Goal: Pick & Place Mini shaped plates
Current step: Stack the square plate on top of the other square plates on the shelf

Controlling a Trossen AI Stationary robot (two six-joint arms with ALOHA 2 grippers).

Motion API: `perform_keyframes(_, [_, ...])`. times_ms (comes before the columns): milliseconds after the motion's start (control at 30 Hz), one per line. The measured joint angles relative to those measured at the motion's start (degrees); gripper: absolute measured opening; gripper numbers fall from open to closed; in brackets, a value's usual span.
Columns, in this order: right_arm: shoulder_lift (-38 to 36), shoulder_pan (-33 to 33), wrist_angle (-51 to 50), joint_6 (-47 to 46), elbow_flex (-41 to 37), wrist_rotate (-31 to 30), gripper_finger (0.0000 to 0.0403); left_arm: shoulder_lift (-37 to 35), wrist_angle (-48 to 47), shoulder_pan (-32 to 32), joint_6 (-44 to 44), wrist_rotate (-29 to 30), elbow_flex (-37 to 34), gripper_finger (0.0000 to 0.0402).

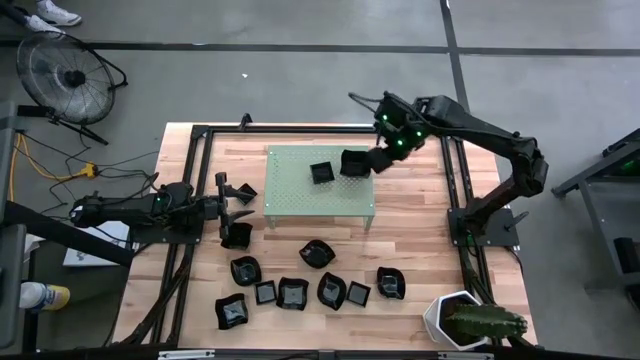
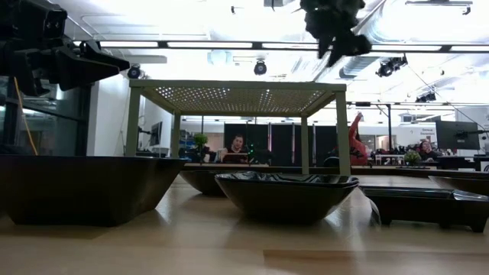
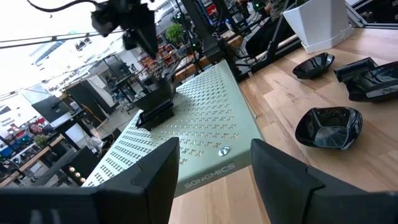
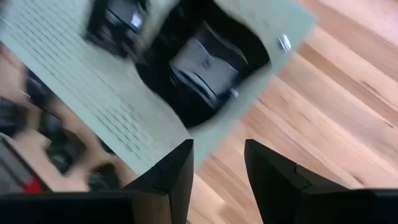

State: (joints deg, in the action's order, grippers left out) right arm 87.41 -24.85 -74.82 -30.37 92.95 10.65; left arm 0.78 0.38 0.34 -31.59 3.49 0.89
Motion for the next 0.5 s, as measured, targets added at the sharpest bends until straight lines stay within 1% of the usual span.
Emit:
perform_keyframes(133, [-0.67,4.68,-7.06,0.25,0.00,-6.18,0.0140,-0.02,0.00,0.01,-0.01,0.00,0.01,0.0193])
perform_keyframes(233, [-0.74,9.45,-10.84,-1.83,0.00,-10.52,0.0140,-0.01,0.00,0.01,-0.01,0.01,0.00,0.0193])
perform_keyframes(400, [-0.74,17.57,-12.45,-4.14,0.00,-15.84,0.0140,-0.02,-0.02,0.02,-0.02,0.00,0.00,0.0193])
perform_keyframes(500, [-0.74,22.42,-12.45,-4.16,0.00,-17.88,0.0140,-0.02,0.00,0.00,0.00,0.00,0.01,0.0193])
